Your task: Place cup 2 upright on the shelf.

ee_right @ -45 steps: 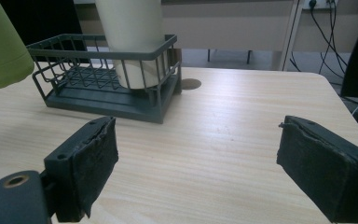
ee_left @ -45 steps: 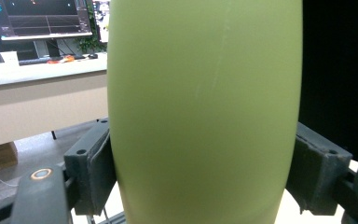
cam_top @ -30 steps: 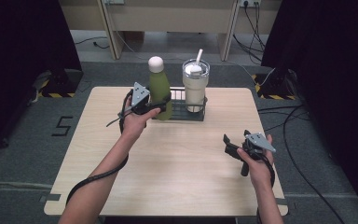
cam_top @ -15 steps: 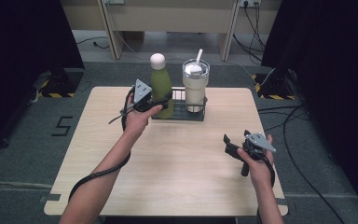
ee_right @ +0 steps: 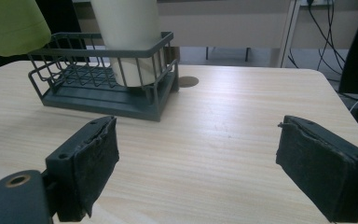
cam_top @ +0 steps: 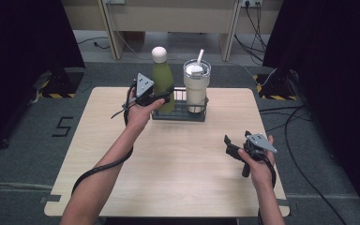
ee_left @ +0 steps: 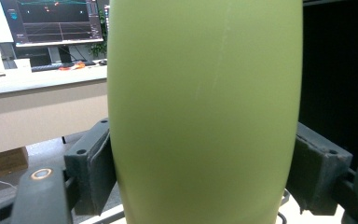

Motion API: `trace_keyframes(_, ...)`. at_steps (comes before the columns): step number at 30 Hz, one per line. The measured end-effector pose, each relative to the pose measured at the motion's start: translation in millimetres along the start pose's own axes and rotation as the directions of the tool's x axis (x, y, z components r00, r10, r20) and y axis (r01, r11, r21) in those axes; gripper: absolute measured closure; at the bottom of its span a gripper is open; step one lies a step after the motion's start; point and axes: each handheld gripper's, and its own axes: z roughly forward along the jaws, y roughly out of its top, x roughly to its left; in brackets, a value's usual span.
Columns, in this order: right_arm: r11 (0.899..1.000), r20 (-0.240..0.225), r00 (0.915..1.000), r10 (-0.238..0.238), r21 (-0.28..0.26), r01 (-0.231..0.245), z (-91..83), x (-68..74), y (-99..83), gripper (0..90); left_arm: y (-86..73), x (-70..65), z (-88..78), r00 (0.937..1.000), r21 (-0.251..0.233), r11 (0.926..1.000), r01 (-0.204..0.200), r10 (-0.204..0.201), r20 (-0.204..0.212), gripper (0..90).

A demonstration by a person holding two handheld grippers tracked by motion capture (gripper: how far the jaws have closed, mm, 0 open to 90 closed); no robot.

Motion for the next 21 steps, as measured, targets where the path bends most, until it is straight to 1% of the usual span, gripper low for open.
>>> trace_keyframes(9,1.0,-0.002,1.0,0.002,0.001,-0.002,0.3,-0.3,-0.4,12.9,4.9,4.6,5.5,0.9998,-0.004,1.0,-0.003,0.003,-0.019,20.6)
trace_keyframes(16,1.0,-0.001,1.0,-0.001,0.002,0.001,0.1,-0.9,-0.8,13.0,5.7,9.9,13.5,0.9994,-0.008,0.9999,0.011,-0.011,-0.033,20.6)
trace_keyframes(21,1.0,-0.004,1.0,-0.002,0.006,0.002,1.7,0.2,-1.9,13.0,6.5,13.9,20.3,0.9991,-0.004,1.0,0.001,-0.001,-0.043,20.6)
